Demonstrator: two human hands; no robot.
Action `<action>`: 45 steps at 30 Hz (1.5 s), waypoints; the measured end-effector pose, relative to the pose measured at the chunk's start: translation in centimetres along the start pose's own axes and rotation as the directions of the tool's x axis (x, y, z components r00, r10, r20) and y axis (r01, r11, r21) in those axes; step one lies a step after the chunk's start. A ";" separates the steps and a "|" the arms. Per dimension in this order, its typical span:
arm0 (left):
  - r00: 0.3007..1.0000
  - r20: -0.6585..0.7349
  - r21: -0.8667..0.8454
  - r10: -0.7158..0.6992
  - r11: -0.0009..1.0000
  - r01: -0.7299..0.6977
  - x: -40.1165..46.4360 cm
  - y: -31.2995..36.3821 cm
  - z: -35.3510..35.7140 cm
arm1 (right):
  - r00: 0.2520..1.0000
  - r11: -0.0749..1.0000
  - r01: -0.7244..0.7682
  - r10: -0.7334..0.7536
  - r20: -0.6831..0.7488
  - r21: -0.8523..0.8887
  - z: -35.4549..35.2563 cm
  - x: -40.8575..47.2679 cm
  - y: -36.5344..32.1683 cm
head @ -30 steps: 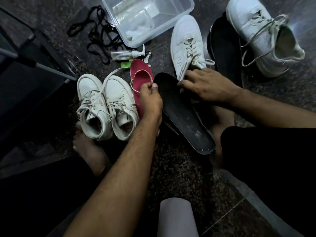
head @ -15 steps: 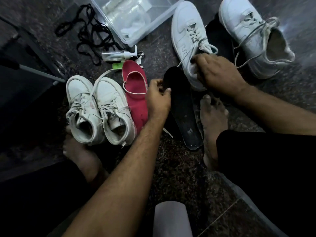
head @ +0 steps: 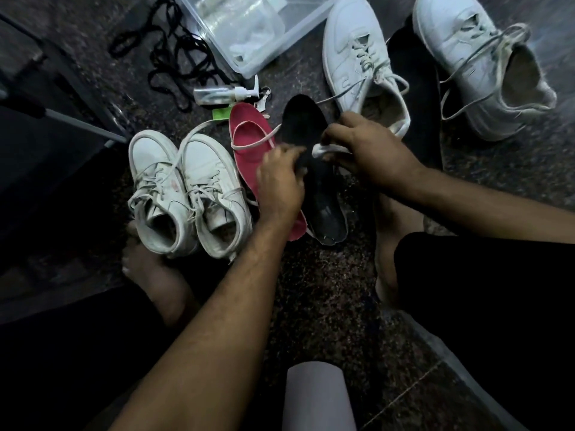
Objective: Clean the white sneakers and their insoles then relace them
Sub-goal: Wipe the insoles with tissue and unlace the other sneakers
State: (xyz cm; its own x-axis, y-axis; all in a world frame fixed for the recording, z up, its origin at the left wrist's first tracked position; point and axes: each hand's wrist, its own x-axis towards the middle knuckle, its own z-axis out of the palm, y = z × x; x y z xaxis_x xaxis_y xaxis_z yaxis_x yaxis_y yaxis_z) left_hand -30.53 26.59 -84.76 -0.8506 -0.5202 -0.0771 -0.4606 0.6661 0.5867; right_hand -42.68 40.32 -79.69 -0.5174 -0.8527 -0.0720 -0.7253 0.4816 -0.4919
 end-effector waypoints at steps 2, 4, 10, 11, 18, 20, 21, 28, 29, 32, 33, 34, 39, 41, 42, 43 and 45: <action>0.989 0.148 0.151 0.011 0.988 -0.034 -0.5 -0.8 0.1 | 1.000 0.996 0.004 -0.003 0.017 -0.084 0.4 0.8 -0.7; 0.968 0.252 0.164 0.005 0.985 -0.048 -0.1 -1.5 -0.5 | 0.999 0.991 -0.009 0.015 0.051 -0.133 0.7 1.6 -1.3; 0.940 0.341 0.208 -0.012 0.976 -0.064 1.0 -2.4 -1.5 | 0.994 0.988 -0.018 0.034 0.102 -0.156 1.6 4.2 -1.3; 0.944 0.330 0.186 -0.015 0.981 -0.049 0.9 -2.5 -1.5 | 0.991 0.986 -0.024 0.045 0.123 -0.166 1.9 4.6 -1.2; 0.942 0.333 0.210 -0.029 0.977 -0.044 1.0 -2.3 -1.6 | 0.949 0.975 0.041 0.030 0.314 -0.217 2.7 4.5 -1.3; 0.933 0.360 0.228 -0.025 0.972 -0.061 1.2 -2.3 -1.7 | 0.926 0.974 0.112 -0.031 0.376 -0.195 2.8 3.6 -2.0; 0.928 0.372 0.234 -0.020 0.969 -0.073 1.4 -2.2 -1.8 | 0.912 0.972 0.144 -0.059 0.405 -0.184 3.0 3.0 -2.3; 0.864 0.501 0.343 -0.048 0.927 -0.148 2.4 -1.8 -2.5 | 0.602 0.827 0.554 -0.317 0.733 -0.097 3.3 -3.2 -3.3; 0.853 0.518 0.358 -0.063 0.922 -0.149 2.2 -1.6 -2.5 | 0.533 0.806 0.587 -0.316 0.785 -0.074 3.0 -3.4 -3.3; 0.837 0.540 0.378 -0.086 0.913 -0.150 1.9 -1.4 -2.4 | 0.626 0.884 0.466 -0.361 0.691 0.040 2.3 -1.8 -2.6; 0.837 0.539 0.375 -0.089 0.916 -0.144 1.9 -1.3 -2.4 | 0.742 0.911 0.409 -0.361 0.565 0.044 2.3 -0.7 -1.7; 0.840 0.536 0.369 -0.090 0.919 -0.137 1.9 -1.3 -2.5 | 0.839 0.931 0.366 -0.332 0.432 0.004 2.1 0.5 -1.2; 0.845 0.525 0.377 -0.105 0.918 -0.120 1.6 -1.2 -2.5 | 0.952 0.975 0.151 -0.100 0.288 -0.160 2.4 3.1 -1.9; 0.861 0.499 0.376 -0.103 0.920 -0.107 1.4 -1.2 -2.2 | 0.921 0.961 0.254 -0.205 0.330 -0.113 3.4 1.7 -2.2; 0.869 0.485 0.372 -0.100 0.923 -0.101 1.4 -1.2 -2.1 | 0.899 0.952 0.294 -0.245 0.363 -0.087 3.4 0.6 -2.5; 0.874 0.475 0.369 -0.098 0.924 -0.098 1.4 -1.2 -2.1 | 0.869 0.941 0.334 -0.283 0.406 -0.057 3.8 -0.6 -2.2; 0.873 0.477 0.371 -0.100 0.923 -0.097 1.3 -1.2 -2.1 | 0.773 0.904 0.427 -0.360 0.522 -0.008 4.4 -2.8 -1.9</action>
State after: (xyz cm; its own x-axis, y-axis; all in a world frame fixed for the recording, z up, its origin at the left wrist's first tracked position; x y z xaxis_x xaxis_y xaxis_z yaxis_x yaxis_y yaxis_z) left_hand -30.56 24.00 -83.87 -0.8176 -0.2655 -0.5109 -0.4366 0.8643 0.2497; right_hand -37.88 40.95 -82.36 0.0985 -0.9383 -0.3315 -0.8805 0.0731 -0.4683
